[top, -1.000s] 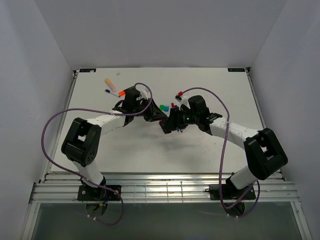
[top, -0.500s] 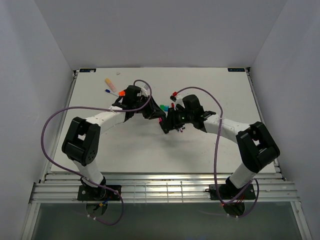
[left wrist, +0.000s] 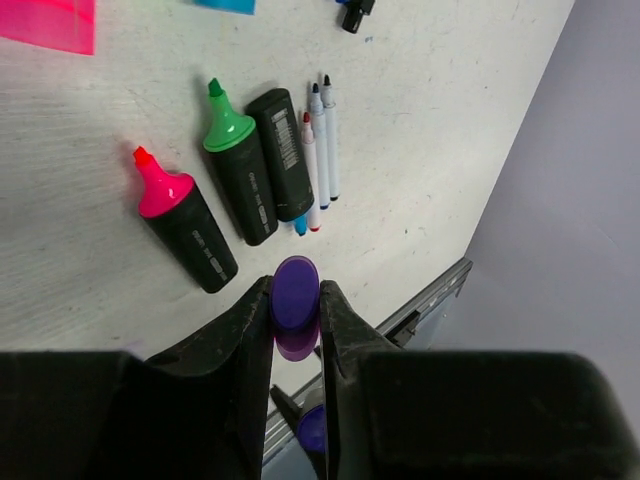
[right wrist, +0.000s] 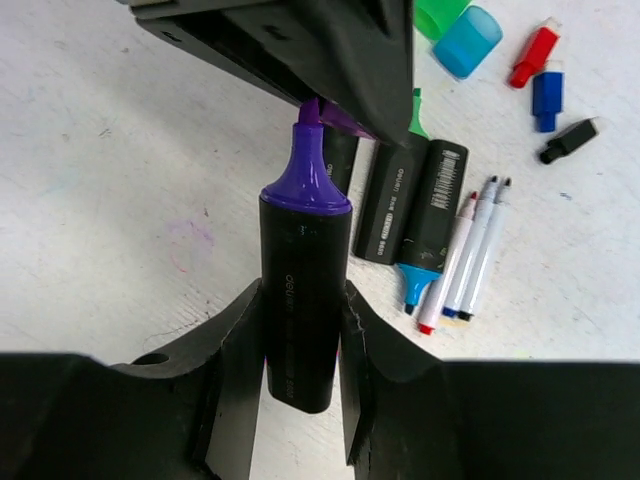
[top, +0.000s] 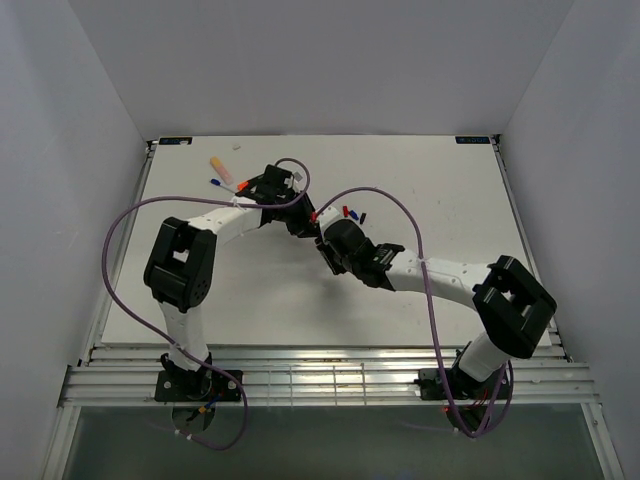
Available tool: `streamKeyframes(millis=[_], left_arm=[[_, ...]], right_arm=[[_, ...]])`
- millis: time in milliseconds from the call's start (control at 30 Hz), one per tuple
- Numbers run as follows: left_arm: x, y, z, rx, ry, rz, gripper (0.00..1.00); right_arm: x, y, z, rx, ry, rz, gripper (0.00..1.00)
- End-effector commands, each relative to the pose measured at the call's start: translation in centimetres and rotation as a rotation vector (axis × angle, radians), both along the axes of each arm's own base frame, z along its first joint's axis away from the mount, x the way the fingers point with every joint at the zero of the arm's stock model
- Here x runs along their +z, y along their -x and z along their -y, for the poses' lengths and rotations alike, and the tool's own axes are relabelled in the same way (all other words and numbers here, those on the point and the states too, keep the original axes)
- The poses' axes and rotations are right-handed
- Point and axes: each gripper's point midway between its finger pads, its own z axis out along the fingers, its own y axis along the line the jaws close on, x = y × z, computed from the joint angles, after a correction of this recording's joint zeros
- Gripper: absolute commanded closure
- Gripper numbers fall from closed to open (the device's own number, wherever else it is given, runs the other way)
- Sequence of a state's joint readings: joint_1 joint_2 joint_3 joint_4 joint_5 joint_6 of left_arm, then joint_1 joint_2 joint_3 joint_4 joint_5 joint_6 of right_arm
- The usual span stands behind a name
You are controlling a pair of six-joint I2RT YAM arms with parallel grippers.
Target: Open the pen caps
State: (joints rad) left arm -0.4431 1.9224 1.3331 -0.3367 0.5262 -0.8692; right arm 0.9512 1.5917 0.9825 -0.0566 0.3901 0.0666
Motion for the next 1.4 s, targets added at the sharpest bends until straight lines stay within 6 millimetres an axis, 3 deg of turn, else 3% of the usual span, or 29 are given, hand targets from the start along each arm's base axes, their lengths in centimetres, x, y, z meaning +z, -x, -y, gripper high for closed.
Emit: streamKeyframes(millis=[0, 167, 300, 467, 667, 1100, 1367], left_arm=[[2.5, -1.0, -2.2, 0.036, -0.028, 0.116, 1.00], [0.6, -1.8, -6.6, 0.141, -0.143, 0.122, 1.00], [-1.2, -2.1, -7.7, 0.155, -0.206, 0.084, 1.00], [-3.9, -3.3, -8.4, 0.169, -0.267, 0.045, 1.00], [-5.0, -5.2, -8.6, 0.183, -0.286, 0.034, 1.00], [-6.3, -7.8, -7.8, 0.175, -0.270, 0.021, 0.80], [-6.5, -7.9, -7.1, 0.156, -0.239, 0.008, 0.58]], right_arm=[[2.4, -0.5, -1.2, 0.043, -0.199, -0.036, 0.92], [1.1, 0.8, -4.1, 0.143, -0.269, -0.152, 0.92], [0.7, 0.8, -5.9, 0.174, -0.301, -0.206, 0.91], [-1.0, 0.4, -6.7, 0.174, -0.294, -0.252, 0.88], [-2.7, -0.6, -7.0, 0.166, -0.298, -0.304, 0.87], [-4.9, -3.2, -6.0, 0.112, -0.277, -0.332, 0.82], [-5.9, -4.0, -5.1, 0.071, -0.244, -0.333, 0.72]])
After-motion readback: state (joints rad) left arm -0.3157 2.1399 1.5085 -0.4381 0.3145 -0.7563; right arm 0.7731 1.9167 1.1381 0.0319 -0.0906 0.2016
